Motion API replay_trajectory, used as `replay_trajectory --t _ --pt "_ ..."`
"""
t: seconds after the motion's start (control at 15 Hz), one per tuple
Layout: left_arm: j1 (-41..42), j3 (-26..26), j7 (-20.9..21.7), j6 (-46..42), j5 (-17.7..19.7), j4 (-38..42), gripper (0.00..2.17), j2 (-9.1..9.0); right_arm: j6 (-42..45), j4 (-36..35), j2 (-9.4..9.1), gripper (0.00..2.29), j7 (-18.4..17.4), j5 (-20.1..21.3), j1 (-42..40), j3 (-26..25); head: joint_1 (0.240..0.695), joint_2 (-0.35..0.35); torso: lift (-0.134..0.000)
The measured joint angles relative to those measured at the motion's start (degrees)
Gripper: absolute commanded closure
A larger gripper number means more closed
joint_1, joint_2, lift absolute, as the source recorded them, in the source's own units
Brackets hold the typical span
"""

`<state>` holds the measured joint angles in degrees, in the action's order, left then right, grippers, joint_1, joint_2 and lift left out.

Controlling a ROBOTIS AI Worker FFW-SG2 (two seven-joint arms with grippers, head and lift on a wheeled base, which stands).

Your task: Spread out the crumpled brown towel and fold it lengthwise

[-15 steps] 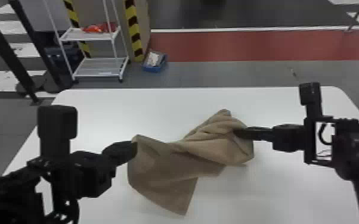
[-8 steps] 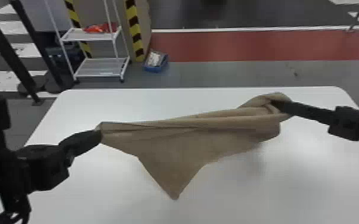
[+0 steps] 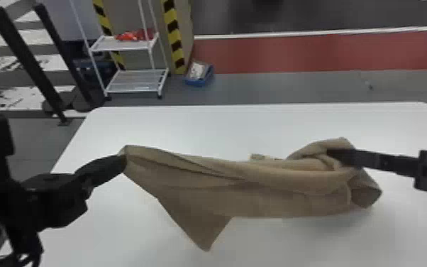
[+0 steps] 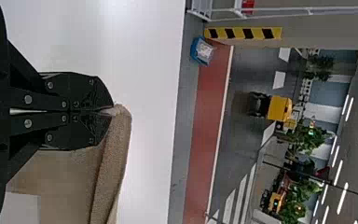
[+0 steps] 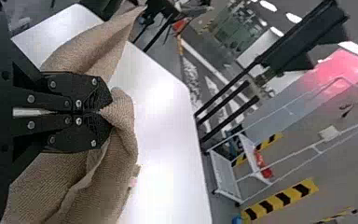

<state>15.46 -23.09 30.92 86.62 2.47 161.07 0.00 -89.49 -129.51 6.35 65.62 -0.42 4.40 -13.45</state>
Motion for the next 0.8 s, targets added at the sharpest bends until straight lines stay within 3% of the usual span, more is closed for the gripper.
replay_trajectory --t 0.2,0.33,0.6,0.8 --pt "-0.01 1.36 -0.17 -0.06 -0.89 -1.66 1.70 0.00 5.71 0.57 0.13 0.02 0.44 9.97 -2.99 8.84 0.695 0.190 -0.124" --pt "-0.18 1.92 -0.34 -0.16 -1.31 -2.87 1.70 0.00 9.17 0.38 0.07 0.05 2.78 11.38 -3.95 9.74 0.695 0.209 -0.124" --pt "-0.96 2.11 -0.25 -0.18 -1.68 -4.69 1.70 0.00 12.95 0.14 -0.01 0.09 7.19 10.52 -4.27 2.02 0.695 0.174 -0.124" --pt "-1.13 2.86 -0.25 -0.27 -1.81 -5.59 1.70 0.00 20.27 2.93 0.47 0.18 7.82 11.50 -4.24 -3.95 0.695 0.090 -0.124"
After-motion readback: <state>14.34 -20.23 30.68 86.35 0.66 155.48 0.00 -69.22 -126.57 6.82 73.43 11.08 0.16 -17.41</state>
